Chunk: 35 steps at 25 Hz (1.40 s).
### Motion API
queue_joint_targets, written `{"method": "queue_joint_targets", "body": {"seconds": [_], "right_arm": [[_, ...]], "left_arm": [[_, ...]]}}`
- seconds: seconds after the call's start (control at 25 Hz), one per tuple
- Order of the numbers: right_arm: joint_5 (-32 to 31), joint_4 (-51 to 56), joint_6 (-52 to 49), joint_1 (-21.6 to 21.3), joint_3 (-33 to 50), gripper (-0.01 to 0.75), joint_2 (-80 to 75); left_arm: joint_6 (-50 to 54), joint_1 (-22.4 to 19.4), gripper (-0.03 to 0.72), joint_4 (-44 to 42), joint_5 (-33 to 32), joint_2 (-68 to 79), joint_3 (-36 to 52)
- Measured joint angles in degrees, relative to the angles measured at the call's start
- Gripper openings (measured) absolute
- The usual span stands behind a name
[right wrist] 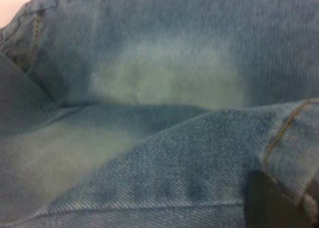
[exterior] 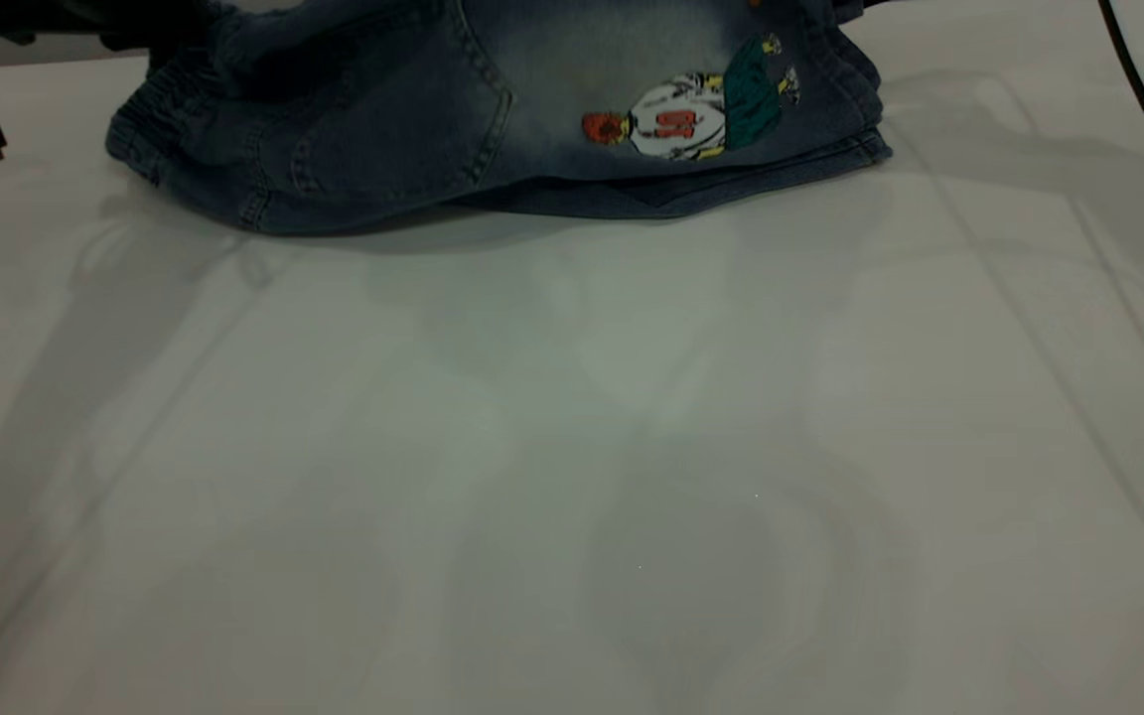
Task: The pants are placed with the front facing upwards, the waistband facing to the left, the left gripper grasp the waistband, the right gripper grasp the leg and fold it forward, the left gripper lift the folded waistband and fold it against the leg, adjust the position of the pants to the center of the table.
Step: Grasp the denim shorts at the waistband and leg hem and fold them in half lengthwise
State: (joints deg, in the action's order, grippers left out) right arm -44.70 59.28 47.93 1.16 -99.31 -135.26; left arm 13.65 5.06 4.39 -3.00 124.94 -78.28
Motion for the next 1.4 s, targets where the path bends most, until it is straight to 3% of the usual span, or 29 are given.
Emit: {"method": "queue_joint_targets", "body": {"seconds": [0.4, 1.08, 1.4], "right_arm": [[0.6, -1.3, 0.2, 0.0, -4.6, 0.018, -3.2], [10.0, -3.4, 0.6, 0.0, -4.6, 0.018, -3.8], [9.6, -3.2, 0.6, 0.0, -4.5, 0.019, -6.0]], "left_arm": [[-0.1, 0.0, 0.075, 0.0, 0.1, 3.6, -4.3], [-1.7, 0.0, 0.075, 0.1, 6.6, 6.4, -5.1], [-1.7, 0.1, 0.075, 0.1, 3.5, 10.4, -8.8]]}}
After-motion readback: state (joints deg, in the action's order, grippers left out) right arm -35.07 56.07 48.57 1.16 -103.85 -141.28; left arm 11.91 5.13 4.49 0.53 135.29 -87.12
